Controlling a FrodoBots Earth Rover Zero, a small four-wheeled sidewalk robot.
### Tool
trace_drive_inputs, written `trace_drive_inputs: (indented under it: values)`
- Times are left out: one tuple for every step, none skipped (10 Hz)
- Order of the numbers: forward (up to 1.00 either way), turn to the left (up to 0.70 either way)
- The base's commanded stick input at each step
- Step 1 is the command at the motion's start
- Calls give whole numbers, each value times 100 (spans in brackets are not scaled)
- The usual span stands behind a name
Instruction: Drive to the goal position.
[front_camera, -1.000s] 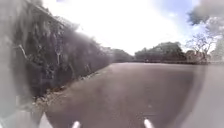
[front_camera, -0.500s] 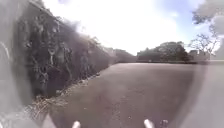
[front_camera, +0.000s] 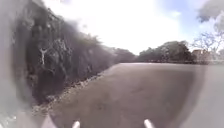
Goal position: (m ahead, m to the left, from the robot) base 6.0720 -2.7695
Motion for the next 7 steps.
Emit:
trace_drive_inputs:
  values:
    - [70,-35]
    - [70,-35]
    - [70,-35]
    - [70,-35]
    - [70,-35]
    - [70,-19]
    - [70,-11]
